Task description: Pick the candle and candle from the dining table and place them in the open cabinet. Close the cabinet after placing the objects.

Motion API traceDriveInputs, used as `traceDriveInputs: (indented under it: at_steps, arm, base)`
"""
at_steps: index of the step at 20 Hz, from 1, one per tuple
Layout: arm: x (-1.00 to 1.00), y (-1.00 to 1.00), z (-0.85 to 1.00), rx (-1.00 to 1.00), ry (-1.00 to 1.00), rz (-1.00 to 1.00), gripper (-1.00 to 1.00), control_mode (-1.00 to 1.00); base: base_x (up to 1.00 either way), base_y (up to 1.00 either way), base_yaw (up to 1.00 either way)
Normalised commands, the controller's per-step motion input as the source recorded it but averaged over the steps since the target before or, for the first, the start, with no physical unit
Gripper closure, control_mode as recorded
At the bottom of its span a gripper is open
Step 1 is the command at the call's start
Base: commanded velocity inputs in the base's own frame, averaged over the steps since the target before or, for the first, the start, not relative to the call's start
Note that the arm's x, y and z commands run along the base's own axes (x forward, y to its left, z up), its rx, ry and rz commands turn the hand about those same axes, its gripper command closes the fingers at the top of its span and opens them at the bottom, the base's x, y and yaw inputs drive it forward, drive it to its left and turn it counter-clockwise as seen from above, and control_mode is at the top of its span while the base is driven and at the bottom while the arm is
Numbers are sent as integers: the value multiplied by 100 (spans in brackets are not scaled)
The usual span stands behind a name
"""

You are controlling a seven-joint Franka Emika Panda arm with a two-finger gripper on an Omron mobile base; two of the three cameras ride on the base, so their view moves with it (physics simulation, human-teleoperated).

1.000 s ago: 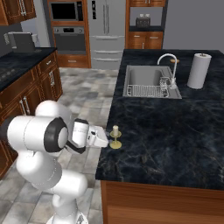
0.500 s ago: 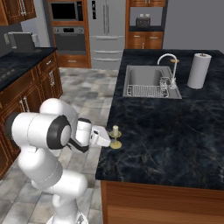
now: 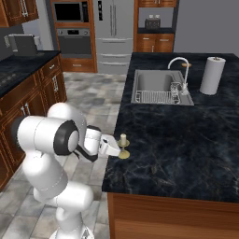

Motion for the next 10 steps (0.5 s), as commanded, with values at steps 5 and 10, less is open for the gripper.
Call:
traceDriveInputs:
  at_steps: [5,10]
  arm:
    - [-13,-2,-39,0,-15,-4,-100,-100]
    - [-13,-5,-34,0,-17,-3,-100,-100]
  base:
    - [0,0,0]
    - [0,0,0]
